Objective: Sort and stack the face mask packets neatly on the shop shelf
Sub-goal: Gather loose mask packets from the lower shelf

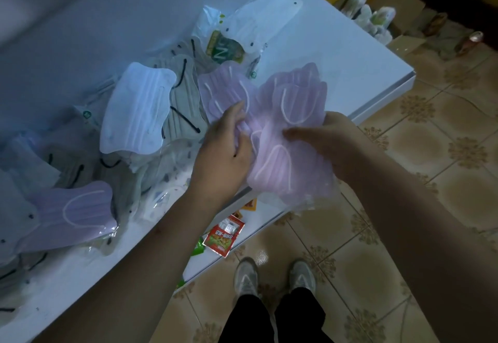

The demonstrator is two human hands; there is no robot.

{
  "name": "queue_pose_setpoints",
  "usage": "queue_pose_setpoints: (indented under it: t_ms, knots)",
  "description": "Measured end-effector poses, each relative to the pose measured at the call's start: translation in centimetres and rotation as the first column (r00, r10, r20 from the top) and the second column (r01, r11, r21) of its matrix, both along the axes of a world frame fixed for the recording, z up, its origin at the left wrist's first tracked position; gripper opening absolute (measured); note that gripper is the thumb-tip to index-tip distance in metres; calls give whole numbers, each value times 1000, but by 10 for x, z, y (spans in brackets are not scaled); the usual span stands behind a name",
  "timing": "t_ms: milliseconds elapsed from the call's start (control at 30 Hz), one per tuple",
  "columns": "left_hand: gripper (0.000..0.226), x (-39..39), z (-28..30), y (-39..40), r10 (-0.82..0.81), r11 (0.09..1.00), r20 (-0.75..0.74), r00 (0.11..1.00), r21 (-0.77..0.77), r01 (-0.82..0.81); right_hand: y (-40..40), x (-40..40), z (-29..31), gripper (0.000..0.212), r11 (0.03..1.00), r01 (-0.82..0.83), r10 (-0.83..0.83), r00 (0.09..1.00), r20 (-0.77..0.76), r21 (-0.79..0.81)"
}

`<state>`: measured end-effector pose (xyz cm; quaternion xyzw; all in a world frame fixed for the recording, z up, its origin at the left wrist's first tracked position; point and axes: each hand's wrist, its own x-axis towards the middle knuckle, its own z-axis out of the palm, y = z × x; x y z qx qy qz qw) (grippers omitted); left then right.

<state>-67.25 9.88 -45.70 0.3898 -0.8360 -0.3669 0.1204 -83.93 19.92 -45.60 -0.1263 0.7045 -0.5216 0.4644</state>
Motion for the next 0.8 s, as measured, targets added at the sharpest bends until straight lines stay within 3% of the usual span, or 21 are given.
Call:
queue_pose_setpoints:
  t_ms: [67,133,233,400,567,667,800]
  knots:
    - [64,-1,-3,-1,50,978,150,987,-205,-19,1,1,0,23,999,38,-37,998,-55,28]
    - [69,-1,-8,3,7,973,234,972,-225,47,3,1,-2,20,997,72,-68,992,-102,37]
    - [64,-1,-11,9,-59,991,124,991,-110,73,11,1,-1,22,997,79,-78,992,-100,4]
    - [51,0,0,23,-81,981,-75,994,170,93,22,0,5,28,995,44,-35,995,97,-92]
    - [38,-13,11,17,206,913,-230,951,396,-102,15,0,3,34,999,-14,21,990,141,-50]
    - [44,-16,12,10,332,877,-231,914,432,-210,8,3,3,32,1000,-2,3,999,54,-6]
    - [59,-17,10,7,411,877,-108,905,318,-360,4,5,0,29,996,89,-88,995,53,-12]
